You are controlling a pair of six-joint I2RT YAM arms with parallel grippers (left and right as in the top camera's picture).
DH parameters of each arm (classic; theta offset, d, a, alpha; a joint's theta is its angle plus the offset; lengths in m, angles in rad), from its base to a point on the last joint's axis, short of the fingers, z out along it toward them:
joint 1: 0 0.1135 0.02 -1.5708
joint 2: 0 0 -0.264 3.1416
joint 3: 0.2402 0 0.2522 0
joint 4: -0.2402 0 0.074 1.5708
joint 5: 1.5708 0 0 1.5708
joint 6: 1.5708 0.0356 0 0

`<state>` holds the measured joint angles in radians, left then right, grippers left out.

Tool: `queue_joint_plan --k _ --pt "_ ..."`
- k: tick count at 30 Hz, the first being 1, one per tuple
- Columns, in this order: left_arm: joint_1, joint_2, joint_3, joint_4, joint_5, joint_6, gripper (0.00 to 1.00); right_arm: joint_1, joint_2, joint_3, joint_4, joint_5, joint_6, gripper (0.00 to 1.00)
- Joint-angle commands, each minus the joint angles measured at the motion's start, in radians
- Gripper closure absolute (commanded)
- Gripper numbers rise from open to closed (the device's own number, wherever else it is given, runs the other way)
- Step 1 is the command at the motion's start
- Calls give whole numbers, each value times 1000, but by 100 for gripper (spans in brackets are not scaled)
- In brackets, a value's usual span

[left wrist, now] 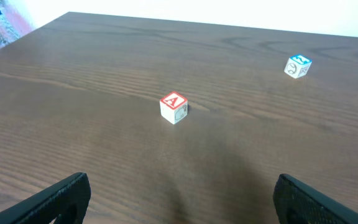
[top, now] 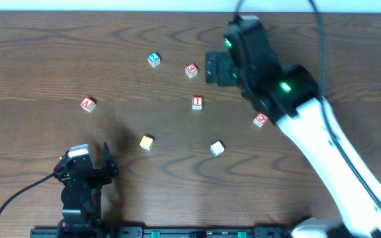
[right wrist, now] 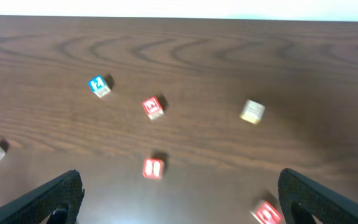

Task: Spell out Ai2
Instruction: 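Release the 'I' block and retract the right arm to rest, then reach the left gripper to the blue '2' block at far left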

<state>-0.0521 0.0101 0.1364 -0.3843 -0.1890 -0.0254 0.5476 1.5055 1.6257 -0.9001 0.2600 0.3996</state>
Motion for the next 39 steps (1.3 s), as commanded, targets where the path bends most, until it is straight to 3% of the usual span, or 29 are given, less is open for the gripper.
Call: queue_joint_plan --k 1,7,13,29,34,39 --pt "6 -6 -21 -4 0 3 5 -7 -123 -113 -13 25 -13 1" --pt "6 -6 -22 -4 0 3 5 -4 -417 -328 -48 24 -12 1" --pt "6 -6 -22 -4 0 4 5 -4 -558 -365 -192 24 -13 1" --pt "6 -6 -21 14 -1 3 5 -4 -569 -365 -267 24 -12 1" --pt "6 -6 -22 87 132 -16 5 -4 -569 -365 -267 24 -12 1" --pt "6 -6 -22 138 167 -26 5 -4 -569 -365 -267 24 -12 1"
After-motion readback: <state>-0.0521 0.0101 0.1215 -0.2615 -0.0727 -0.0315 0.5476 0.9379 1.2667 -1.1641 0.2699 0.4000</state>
